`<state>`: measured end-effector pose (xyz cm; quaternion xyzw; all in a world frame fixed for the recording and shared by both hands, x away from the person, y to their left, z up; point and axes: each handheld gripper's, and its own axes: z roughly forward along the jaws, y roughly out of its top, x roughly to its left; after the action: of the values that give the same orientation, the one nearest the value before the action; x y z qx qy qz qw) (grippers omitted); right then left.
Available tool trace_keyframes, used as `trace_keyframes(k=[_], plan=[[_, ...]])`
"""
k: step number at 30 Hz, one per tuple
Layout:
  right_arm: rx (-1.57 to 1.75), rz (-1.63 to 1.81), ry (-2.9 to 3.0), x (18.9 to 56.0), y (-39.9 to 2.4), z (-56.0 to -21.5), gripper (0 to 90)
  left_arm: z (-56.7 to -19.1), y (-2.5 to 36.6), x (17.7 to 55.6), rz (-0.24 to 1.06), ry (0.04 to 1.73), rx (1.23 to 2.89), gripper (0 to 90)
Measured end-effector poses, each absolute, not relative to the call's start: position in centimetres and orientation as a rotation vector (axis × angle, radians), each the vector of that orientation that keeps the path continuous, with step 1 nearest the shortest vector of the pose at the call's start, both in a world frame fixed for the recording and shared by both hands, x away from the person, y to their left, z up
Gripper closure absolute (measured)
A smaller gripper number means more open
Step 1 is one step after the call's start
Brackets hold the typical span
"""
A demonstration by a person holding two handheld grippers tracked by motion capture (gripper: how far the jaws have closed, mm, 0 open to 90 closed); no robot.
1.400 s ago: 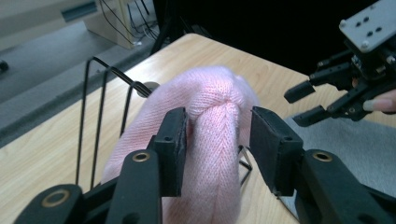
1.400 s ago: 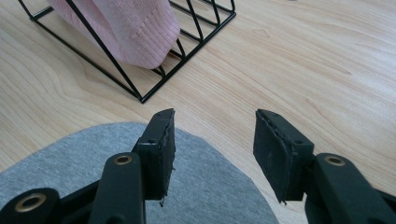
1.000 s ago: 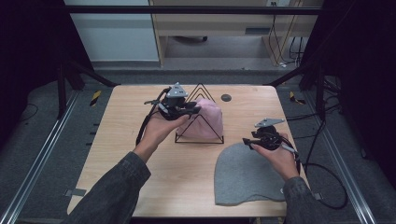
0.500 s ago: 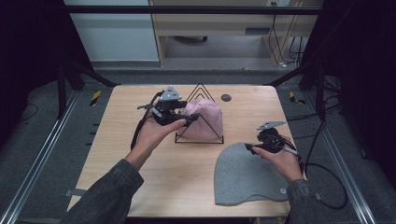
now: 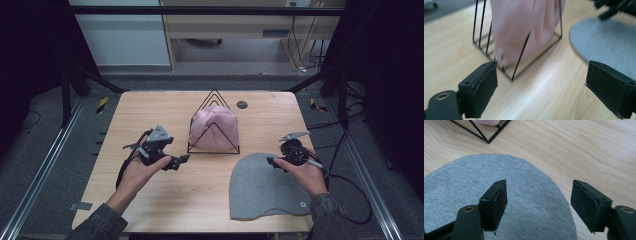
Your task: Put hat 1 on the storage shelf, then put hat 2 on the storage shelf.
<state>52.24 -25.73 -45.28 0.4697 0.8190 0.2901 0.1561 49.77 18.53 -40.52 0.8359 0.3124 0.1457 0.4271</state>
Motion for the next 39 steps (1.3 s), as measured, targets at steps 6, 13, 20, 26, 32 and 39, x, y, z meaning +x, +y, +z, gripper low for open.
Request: trace_keyframes(k=[6, 13, 20, 26, 32, 39], plan=[[1.392, 0.809, 2.344, 52.4, -26.6, -45.7, 36.2, -43.8, 20.2, 49.0, 0.337, 0.825, 2.15, 8.0], [1.442, 0.814, 2.339, 52.1, -27.9, -46.3, 42.5, -45.5, 21.0, 48.2, 0.348, 0.85, 2.225, 7.6], [1.452, 0.816, 2.335, 52.0, -28.5, -46.3, 44.2, -45.6, 22.7, 48.1, 0.412, 0.915, 2.222, 8.1], [1.466, 0.783, 2.353, 52.7, -27.9, -46.9, 40.8, -45.9, 23.7, 48.4, 0.406, 0.953, 2.209, 8.5], [1.46, 0.725, 2.374, 53.2, -27.2, -47.5, 38.0, -46.0, 23.6, 48.4, 0.42, 0.938, 2.227, 9.1], [1.441, 0.67, 2.401, 53.2, -26.7, -47.9, 38.9, -45.9, 23.6, 48.3, 0.428, 0.935, 2.229, 9.7]])
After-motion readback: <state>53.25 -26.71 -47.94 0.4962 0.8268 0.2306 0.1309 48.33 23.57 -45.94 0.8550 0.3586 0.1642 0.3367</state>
